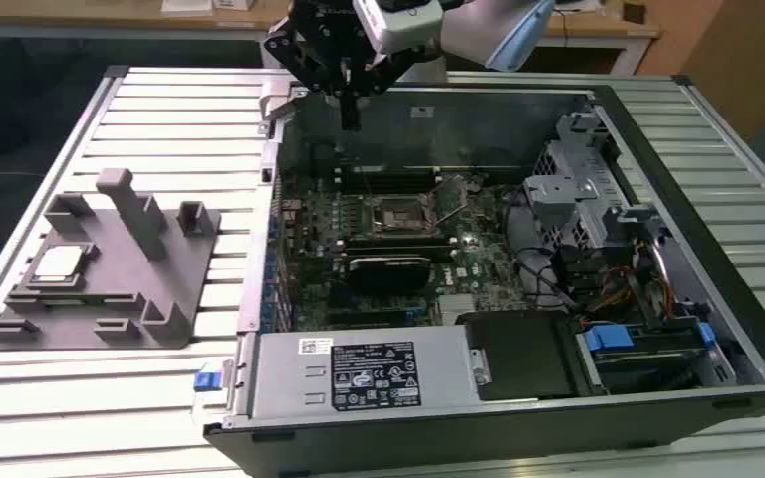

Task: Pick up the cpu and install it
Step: 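Reach for the cpu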

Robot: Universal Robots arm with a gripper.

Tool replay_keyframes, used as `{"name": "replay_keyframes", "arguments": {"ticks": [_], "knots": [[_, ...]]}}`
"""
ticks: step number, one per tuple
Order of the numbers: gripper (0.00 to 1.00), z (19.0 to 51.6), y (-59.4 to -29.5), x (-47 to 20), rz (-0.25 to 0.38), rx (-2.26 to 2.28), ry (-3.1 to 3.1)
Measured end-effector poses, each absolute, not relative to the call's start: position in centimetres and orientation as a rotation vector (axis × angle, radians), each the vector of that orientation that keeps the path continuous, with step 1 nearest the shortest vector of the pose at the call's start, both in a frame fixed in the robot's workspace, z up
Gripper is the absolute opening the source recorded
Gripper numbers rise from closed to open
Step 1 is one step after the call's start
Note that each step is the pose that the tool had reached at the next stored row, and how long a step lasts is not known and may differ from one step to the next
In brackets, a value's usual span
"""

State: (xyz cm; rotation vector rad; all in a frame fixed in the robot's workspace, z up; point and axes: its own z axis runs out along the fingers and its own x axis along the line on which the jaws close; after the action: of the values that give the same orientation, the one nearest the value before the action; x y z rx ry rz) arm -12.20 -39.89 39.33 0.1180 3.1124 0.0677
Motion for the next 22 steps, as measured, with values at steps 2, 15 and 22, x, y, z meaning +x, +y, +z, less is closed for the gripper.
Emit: {"name": "replay_keyframes", "arguments": {"ticks": [2,15,22], "knots": [[0.11,39.33,-39.89,-12.20,0.068,0.118,3.112],[0.11,39.32,-39.89,-12.20,0.068,0.118,3.116],[0.11,39.32,-39.89,-12.20,0.067,0.118,3.116]]}}
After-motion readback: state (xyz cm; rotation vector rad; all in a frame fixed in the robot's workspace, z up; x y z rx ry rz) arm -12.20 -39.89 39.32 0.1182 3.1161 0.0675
